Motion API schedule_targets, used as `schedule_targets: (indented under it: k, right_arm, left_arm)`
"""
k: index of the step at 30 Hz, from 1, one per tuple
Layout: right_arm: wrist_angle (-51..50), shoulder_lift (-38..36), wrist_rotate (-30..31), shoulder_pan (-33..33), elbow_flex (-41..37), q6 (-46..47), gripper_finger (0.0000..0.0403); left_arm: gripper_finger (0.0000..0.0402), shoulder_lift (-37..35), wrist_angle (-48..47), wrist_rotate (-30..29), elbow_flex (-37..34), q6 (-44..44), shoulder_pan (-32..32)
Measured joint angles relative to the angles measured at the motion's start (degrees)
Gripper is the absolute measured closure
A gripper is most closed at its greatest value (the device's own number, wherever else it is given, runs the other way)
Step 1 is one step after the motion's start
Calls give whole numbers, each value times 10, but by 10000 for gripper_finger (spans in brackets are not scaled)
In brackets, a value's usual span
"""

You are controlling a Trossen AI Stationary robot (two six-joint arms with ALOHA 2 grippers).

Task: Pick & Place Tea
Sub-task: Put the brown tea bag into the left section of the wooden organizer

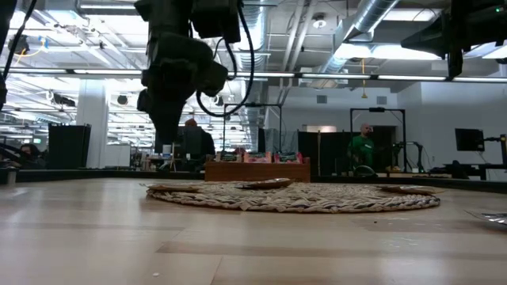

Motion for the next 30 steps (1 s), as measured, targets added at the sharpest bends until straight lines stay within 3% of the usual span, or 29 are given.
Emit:
schedule_targets:
  k: [6, 22, 26, 30]
  right_arm:
    - [-4, 0, 0, 0, 0, 0, 403]
    - [-17, 0, 0, 0, 0, 0, 403]
    - [-17, 0, 0, 0, 0, 0, 403]
    - [-17, 0, 0, 0, 0, 0, 403]
  left_arm:
    - [337, 0, 43, 49, -12, 15, 0]
    - [334, 0, 115, 51, -27, -2, -8]
    - [309, 0, 114, 51, -27, -1, -8]
    - [258, 0, 112, 30, -27, 2, -9]
